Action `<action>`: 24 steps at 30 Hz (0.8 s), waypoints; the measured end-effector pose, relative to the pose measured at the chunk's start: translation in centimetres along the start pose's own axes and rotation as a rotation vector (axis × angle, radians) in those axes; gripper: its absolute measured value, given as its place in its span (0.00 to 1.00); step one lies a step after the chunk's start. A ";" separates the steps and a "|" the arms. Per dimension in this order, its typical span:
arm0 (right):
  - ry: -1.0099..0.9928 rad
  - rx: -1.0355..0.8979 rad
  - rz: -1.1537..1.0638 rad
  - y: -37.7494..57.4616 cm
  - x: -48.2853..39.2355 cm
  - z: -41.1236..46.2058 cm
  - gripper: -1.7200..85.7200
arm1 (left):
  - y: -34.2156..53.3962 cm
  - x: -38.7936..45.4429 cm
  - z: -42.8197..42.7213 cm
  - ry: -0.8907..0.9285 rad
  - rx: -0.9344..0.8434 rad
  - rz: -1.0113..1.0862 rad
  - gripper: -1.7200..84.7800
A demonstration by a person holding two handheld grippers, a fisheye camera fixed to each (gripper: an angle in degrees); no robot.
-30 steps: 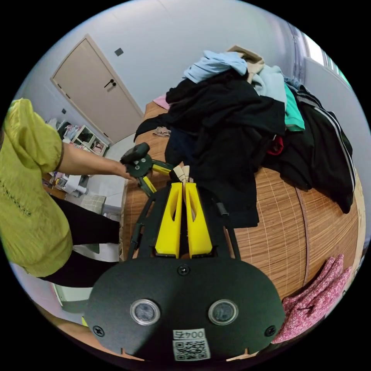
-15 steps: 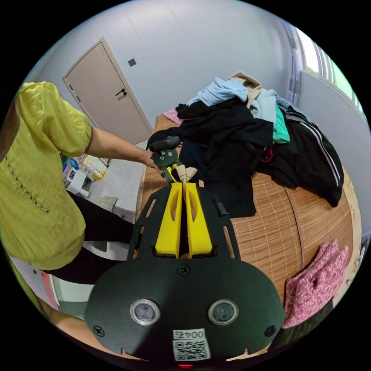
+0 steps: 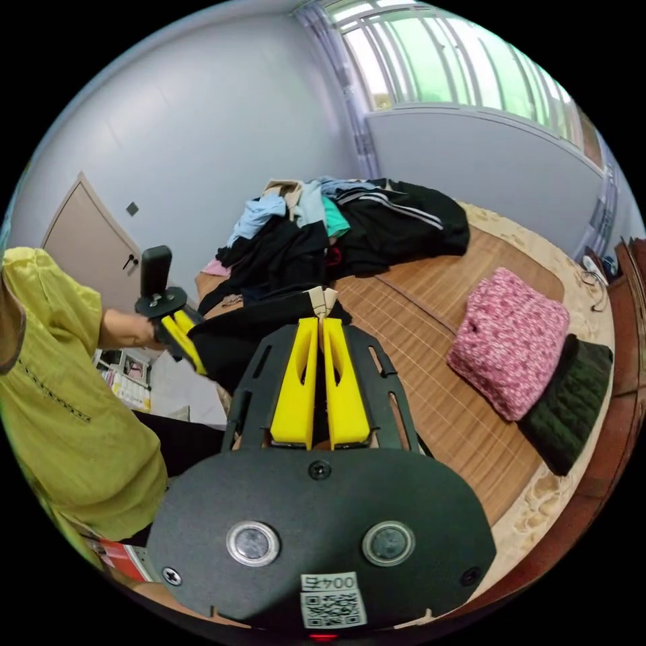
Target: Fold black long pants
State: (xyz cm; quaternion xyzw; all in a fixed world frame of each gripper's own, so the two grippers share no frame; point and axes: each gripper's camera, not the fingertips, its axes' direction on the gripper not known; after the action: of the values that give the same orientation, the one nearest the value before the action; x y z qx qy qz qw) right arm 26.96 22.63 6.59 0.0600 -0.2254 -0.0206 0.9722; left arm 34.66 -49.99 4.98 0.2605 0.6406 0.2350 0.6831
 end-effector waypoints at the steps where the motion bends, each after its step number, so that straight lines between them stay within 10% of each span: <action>1: 0.015 0.007 0.016 1.4 1.1 -2.1 0.02 | -2.3 2.0 1.9 0.034 0.017 0.019 0.07; 24: 0.268 0.011 0.541 40.2 23.6 -17.2 0.03 | -29.8 19.6 45.9 0.123 -0.256 0.086 0.08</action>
State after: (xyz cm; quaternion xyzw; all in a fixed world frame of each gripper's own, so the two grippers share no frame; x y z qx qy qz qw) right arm 56.20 62.73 6.59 0.0053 -0.1030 0.2482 0.9632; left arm 81.37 -62.12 -27.31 0.1838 0.6343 0.3594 0.6593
